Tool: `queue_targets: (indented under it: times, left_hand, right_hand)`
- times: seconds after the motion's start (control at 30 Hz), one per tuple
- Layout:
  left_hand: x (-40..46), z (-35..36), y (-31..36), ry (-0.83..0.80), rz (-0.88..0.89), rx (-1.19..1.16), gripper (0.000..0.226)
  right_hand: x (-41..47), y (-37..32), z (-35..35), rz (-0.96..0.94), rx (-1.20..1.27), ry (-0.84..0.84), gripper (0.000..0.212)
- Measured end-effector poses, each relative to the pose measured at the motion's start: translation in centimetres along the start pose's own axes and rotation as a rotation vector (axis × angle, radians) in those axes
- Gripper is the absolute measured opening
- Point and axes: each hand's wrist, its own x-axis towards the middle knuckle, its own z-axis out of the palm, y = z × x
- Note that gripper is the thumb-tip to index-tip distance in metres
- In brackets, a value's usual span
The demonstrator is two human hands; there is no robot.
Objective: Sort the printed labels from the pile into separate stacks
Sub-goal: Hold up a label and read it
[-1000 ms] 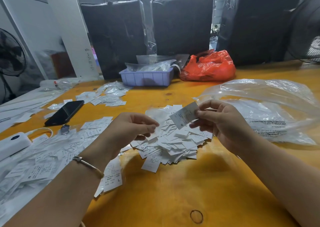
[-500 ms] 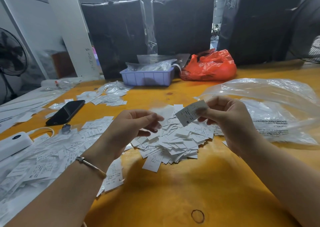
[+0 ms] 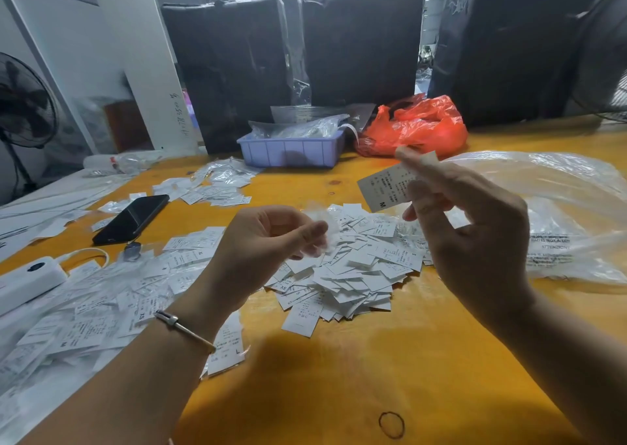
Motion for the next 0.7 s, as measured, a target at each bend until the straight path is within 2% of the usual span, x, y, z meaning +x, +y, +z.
queue_targets:
  times: [0.13, 0.4, 0.7]
  left_hand:
    - [-0.1, 0.2, 0.2, 0.005, 0.044, -0.005, 0.022]
    - [-0.2, 0.2, 0.3, 0.051, 0.12, 0.017, 0.027]
    - [-0.3, 0.5, 0.4, 0.02, 0.143, 0.065, 0.023]
  right_hand:
    - [0.0, -0.2, 0.2, 0.049, -0.003, -0.032, 0.022]
    - [0.2, -1.5, -0.1, 0.106, 0.184, -0.015, 0.048]
    - [0.0, -2.0, 0.1, 0.105, 0.226, -0.081, 0.045]
